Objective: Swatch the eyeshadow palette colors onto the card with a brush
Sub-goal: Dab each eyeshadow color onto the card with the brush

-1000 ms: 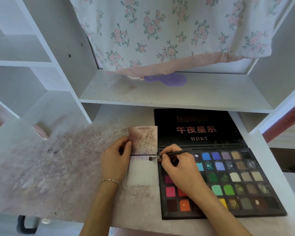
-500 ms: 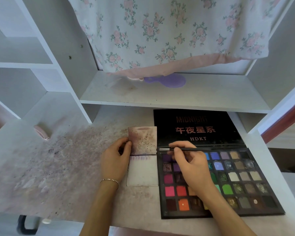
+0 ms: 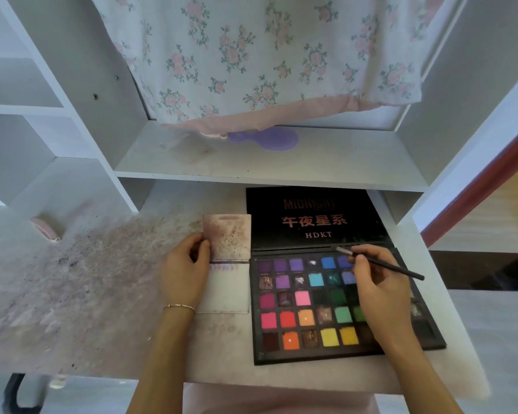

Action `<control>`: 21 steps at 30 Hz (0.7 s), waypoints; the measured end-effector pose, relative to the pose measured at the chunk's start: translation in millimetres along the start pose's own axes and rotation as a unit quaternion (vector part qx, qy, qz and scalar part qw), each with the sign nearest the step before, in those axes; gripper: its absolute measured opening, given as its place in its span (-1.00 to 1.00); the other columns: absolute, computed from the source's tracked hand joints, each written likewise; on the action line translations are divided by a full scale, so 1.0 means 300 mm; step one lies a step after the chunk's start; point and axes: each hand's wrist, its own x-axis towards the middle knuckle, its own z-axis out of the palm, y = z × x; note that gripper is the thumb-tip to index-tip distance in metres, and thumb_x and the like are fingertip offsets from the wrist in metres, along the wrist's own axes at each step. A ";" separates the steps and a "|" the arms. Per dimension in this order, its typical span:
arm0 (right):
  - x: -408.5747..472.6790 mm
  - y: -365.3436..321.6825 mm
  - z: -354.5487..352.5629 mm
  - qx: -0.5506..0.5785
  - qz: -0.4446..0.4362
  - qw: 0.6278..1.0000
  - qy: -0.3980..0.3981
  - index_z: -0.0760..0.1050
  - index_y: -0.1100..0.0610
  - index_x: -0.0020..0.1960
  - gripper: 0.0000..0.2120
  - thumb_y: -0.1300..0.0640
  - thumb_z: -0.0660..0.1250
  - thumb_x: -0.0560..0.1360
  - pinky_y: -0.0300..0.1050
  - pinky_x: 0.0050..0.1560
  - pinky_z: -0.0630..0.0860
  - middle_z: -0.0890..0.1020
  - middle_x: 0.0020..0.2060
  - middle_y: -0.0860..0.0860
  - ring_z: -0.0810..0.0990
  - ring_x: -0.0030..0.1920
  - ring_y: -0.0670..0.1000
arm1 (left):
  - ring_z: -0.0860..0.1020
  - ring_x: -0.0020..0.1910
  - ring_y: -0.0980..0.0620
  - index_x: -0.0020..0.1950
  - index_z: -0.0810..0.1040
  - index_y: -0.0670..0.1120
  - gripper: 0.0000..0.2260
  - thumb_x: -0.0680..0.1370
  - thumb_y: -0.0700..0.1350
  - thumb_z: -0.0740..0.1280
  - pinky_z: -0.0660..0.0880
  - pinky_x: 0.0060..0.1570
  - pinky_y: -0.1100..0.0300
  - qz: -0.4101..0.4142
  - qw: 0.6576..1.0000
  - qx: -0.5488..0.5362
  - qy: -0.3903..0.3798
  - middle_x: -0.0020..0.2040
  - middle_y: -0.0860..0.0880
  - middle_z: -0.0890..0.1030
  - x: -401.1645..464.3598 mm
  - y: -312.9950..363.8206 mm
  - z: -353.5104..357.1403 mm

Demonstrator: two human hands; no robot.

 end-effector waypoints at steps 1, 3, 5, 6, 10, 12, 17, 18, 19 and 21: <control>0.001 0.005 -0.019 -0.003 0.002 1.000 0.020 0.42 -0.13 -0.13 -0.71 0.28 0.19 0.53 -0.43 -0.39 0.48 0.59 -0.18 -0.12 0.57 -0.12 -0.29 | 0.50 -0.23 0.12 0.07 0.59 -0.09 -0.82 0.53 -0.17 0.25 0.33 -0.30 0.36 0.003 1.000 0.003 0.002 -0.15 0.03 0.60 -0.002 0.000 0.001; 0.007 0.016 -0.055 -0.021 -0.003 0.998 0.061 0.43 -0.07 -0.11 -0.76 0.27 0.19 0.53 -0.50 -0.41 0.43 0.58 -0.19 -0.12 0.56 -0.15 -0.34 | 0.50 -0.21 0.10 0.08 0.59 -0.10 -0.82 0.53 -0.16 0.24 0.33 -0.30 0.34 0.011 1.000 0.009 0.002 -0.12 0.01 0.61 -0.004 -0.004 0.002; 0.015 0.034 -0.088 -0.042 -0.004 0.994 0.099 0.45 0.02 -0.07 -0.82 0.28 0.19 0.53 -0.54 -0.40 0.40 0.57 -0.20 -0.10 0.54 -0.18 -0.36 | 0.50 -0.20 0.07 0.08 0.58 -0.10 -0.82 0.54 -0.16 0.24 0.36 -0.28 0.29 0.015 1.000 0.014 0.000 -0.10 -0.02 0.62 -0.005 -0.010 0.003; 0.018 0.042 -0.103 -0.055 -0.004 0.992 0.117 0.45 0.05 -0.06 -0.84 0.29 0.19 0.53 -0.56 -0.39 0.38 0.56 -0.22 -0.11 0.53 -0.20 -0.37 | 0.50 -0.19 0.06 0.08 0.58 -0.10 -0.82 0.54 -0.16 0.24 0.36 -0.26 0.27 0.016 1.000 0.016 0.001 -0.09 -0.03 0.62 -0.004 -0.013 0.004; 0.028 0.062 -0.148 -0.107 -0.009 0.982 0.153 0.43 0.01 -0.09 -0.80 0.31 0.20 0.51 -0.60 -0.29 0.35 0.52 -0.25 -0.17 0.49 -0.20 -0.39 | 0.47 -0.18 0.08 0.10 0.57 -0.10 -0.81 0.54 -0.15 0.24 0.34 -0.26 0.30 0.021 0.999 0.026 0.003 -0.07 -0.05 0.62 -0.004 -0.017 0.007; 0.029 0.072 -0.157 -0.117 -0.004 0.981 0.153 0.43 0.00 -0.10 -0.80 0.30 0.20 0.51 -0.57 -0.28 0.36 0.52 -0.25 -0.17 0.50 -0.20 -0.33 | 0.48 -0.16 0.05 0.11 0.57 -0.11 -0.80 0.54 -0.15 0.24 0.38 -0.17 0.22 0.017 1.000 0.020 0.001 -0.04 -0.08 0.62 -0.005 -0.015 0.007; 0.032 0.087 -0.159 -0.139 0.017 0.982 0.127 0.43 0.05 -0.06 -0.86 0.26 0.18 0.54 -0.32 -0.27 0.41 0.53 -0.25 -0.05 0.52 -0.20 -0.15 | 0.47 -0.18 0.07 0.09 0.58 -0.11 -0.81 0.54 -0.16 0.24 0.31 -0.28 0.32 0.020 0.999 0.029 0.006 -0.06 -0.07 0.62 -0.007 -0.011 0.004; 0.031 0.087 -0.160 -0.143 0.020 0.981 0.126 0.44 0.05 -0.07 -0.87 0.25 0.18 0.54 -0.31 -0.29 0.41 0.53 -0.26 -0.06 0.52 -0.21 -0.14 | 0.46 -0.18 0.07 0.09 0.58 -0.11 -0.81 0.54 -0.16 0.24 0.30 -0.28 0.34 0.019 0.999 0.029 0.008 -0.07 -0.06 0.62 -0.008 -0.011 0.004; 0.031 0.086 -0.162 -0.147 0.022 0.981 0.127 0.44 0.05 -0.08 -0.87 0.25 0.18 0.54 -0.32 -0.31 0.41 0.53 -0.28 -0.07 0.52 -0.23 -0.13 | 0.46 -0.18 0.07 0.09 0.58 -0.11 -0.81 0.53 -0.16 0.24 0.30 -0.29 0.36 0.018 0.999 0.030 0.008 -0.07 -0.06 0.62 -0.008 -0.011 0.004; 0.031 0.085 -0.167 -0.151 0.026 0.979 0.135 0.44 0.05 -0.10 -0.87 0.25 0.19 0.53 -0.42 -0.40 0.37 0.52 -0.32 -0.11 0.52 -0.28 -0.13 | 0.46 -0.18 0.06 0.08 0.58 -0.12 -0.82 0.53 -0.17 0.25 0.29 -0.30 0.35 0.017 0.999 0.034 0.011 -0.08 -0.07 0.62 -0.007 -0.012 0.004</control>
